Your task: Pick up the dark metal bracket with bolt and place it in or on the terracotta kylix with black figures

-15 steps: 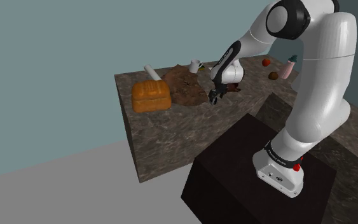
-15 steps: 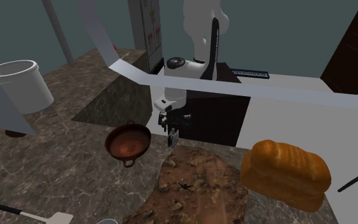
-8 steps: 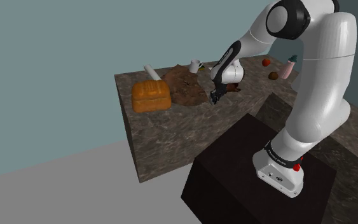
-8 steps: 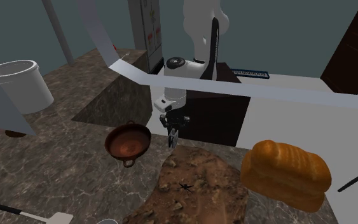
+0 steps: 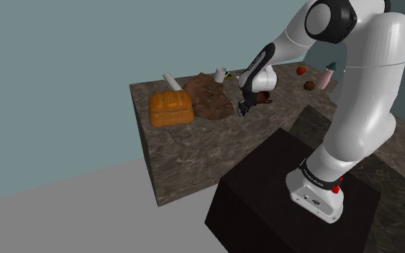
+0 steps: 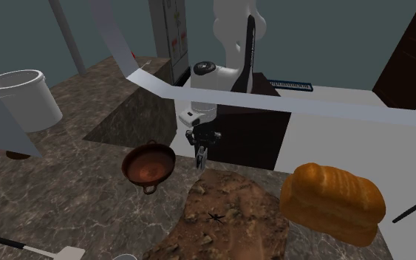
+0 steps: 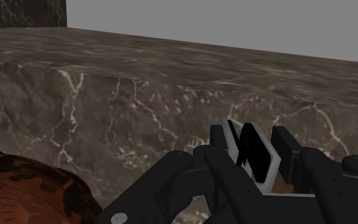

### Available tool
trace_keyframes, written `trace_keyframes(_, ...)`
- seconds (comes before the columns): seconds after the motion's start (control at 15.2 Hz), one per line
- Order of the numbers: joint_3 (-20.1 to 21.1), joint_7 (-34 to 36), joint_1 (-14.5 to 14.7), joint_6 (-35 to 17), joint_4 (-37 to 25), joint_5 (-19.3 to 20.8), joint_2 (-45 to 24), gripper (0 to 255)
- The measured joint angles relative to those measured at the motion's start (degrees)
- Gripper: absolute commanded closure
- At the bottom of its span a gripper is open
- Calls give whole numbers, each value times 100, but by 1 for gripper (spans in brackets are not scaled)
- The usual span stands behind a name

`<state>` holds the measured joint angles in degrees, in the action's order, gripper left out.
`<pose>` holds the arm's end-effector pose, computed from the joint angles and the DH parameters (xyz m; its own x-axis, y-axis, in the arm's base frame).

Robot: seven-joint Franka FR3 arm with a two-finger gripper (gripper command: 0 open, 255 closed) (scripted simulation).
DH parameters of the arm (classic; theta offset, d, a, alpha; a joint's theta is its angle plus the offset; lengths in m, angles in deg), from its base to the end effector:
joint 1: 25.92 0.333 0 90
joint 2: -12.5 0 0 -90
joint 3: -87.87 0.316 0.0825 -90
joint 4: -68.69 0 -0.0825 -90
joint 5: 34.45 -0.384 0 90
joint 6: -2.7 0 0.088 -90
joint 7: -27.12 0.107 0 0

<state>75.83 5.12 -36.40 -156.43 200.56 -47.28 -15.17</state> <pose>0.4740 -0.2141 0.1422 0.9812 -0.1931 0.0070 -0.1932 -0.9810 0.0193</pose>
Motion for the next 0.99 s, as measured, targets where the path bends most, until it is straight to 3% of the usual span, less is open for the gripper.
trace_keyframes(0.99, -463, 377, 329, 954, 169, 568, 1144, 255)
